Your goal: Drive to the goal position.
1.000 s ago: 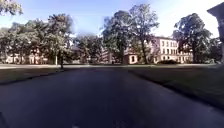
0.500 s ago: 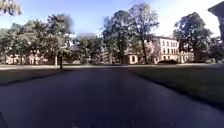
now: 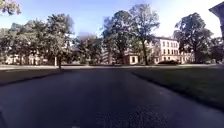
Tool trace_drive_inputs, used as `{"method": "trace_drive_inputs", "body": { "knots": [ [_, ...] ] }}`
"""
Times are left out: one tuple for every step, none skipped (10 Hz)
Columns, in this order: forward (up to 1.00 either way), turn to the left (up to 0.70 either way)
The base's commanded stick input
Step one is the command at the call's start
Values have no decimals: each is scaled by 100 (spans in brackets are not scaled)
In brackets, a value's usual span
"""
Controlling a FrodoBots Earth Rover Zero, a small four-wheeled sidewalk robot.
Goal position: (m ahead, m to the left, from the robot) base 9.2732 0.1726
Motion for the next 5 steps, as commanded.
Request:
{"method": "trace_drive_inputs", "body": {
  "knots": [
    [50,34],
    [50,0],
    [50,0],
    [50,0],
    [50,0]
  ]
}}
